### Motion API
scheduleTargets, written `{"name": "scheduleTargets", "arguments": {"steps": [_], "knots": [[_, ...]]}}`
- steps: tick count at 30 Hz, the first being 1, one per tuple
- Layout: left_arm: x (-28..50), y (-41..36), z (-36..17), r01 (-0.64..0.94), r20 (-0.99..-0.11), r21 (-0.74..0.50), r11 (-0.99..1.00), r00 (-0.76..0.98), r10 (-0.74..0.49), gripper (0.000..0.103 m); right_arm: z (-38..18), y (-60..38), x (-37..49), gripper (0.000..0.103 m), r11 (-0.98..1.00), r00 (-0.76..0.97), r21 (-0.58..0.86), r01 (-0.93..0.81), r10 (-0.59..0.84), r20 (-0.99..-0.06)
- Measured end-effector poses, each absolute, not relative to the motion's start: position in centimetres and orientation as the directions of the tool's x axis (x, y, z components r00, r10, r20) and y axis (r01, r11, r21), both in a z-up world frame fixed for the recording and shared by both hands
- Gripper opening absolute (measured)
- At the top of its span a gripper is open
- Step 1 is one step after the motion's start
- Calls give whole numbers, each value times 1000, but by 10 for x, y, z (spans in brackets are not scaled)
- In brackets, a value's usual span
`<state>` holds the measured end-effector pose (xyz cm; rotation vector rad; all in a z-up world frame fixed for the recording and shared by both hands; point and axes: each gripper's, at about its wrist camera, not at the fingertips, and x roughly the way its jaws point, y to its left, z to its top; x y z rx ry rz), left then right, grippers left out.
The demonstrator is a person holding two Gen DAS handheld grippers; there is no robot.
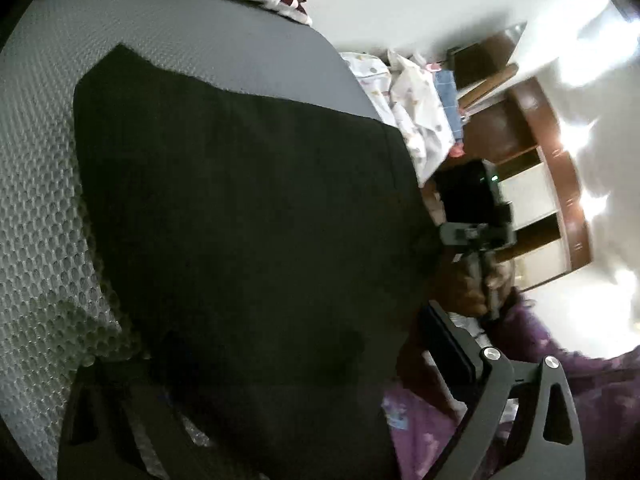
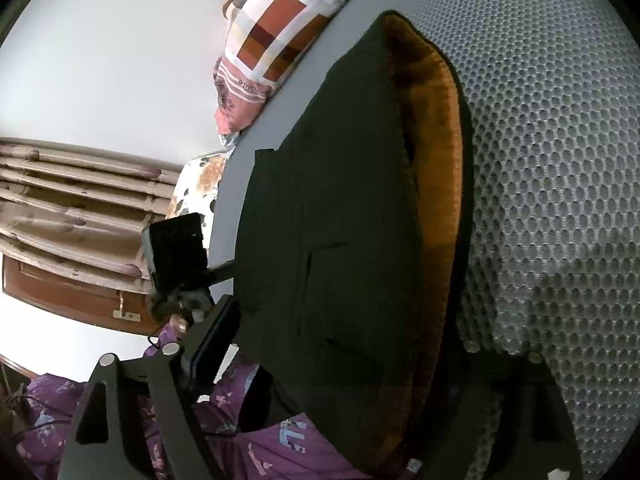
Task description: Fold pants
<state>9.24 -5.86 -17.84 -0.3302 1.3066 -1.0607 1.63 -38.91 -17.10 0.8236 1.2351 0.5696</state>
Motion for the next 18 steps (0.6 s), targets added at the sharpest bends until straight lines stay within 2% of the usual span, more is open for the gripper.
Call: {"name": "scheduleTargets", "arguments": {"steps": [3,5,8,10,11,15,17,18], "knots": [[93,-54,-170,378,-591,-755,536,-38,-806,94,-171,-385,19,88,595,262,802,50,768,-585],[93,-51,-166,352,-606,-744,569,3,-795,75,-170,-382,22,90,597,267,800,53,764,-588],[96,-47,-157,332,-643,-720,610,14,-766,61,-171,-381,25,93,584,272,809,71,769,-579],[98,-40,-159,332,-682,-684,650,26,-731,31,-171,-382,27,97,565,277,821,82,778,-564],[100,-37,-159,326,-689,-679,658,29,-724,27,-171,-383,28,97,563,279,822,89,778,-563],[98,-35,-155,309,-682,-686,659,41,-730,24,-171,-380,28,95,593,296,798,106,747,-595],[93,-44,-147,335,-701,-657,675,57,-711,23,-172,-377,27,88,629,299,770,105,719,-628],[92,-50,-147,337,-703,-654,678,61,-708,23,-173,-378,26,73,638,309,762,107,707,-636]]}}
